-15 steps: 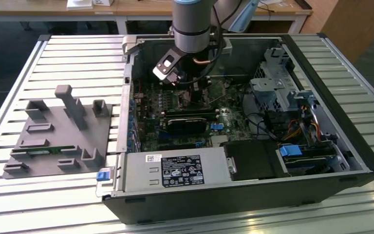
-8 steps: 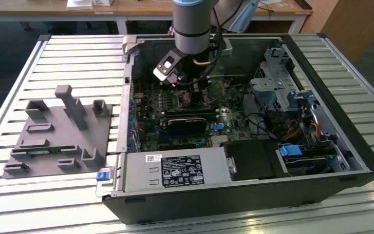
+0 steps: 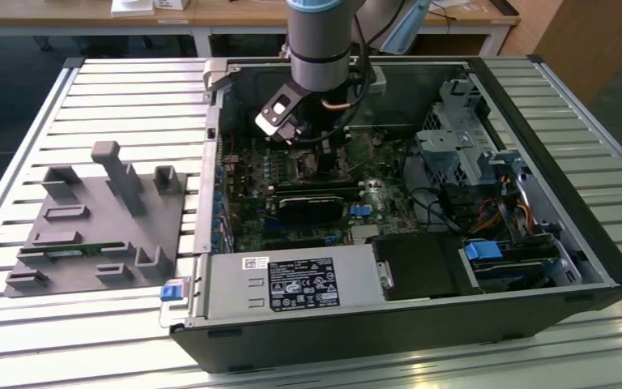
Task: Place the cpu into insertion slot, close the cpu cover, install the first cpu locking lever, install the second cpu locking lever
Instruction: 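Place the cpu into insertion slot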
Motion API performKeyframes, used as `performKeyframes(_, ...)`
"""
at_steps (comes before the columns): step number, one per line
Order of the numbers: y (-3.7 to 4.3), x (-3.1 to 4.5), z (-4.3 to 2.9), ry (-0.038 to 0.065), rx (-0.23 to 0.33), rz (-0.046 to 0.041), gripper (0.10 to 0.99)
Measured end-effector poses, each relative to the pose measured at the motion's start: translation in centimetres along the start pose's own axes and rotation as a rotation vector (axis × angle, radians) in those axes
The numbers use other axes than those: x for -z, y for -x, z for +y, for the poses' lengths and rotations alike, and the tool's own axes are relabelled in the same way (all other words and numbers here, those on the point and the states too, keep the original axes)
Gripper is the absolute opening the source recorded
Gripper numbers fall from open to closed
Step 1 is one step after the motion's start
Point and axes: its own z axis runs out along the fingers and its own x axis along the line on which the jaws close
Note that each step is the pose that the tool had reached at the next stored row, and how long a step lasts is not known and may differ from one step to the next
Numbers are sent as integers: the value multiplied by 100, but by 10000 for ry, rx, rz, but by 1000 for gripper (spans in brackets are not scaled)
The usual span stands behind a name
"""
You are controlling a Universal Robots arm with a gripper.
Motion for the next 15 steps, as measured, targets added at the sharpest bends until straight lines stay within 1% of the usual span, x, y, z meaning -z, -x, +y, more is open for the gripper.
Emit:
performKeyframes(7, -12, -40, 0, -28, -13, -3, 537)
performKeyframes(15, -13, -44, -1, -30, -13, -2, 537)
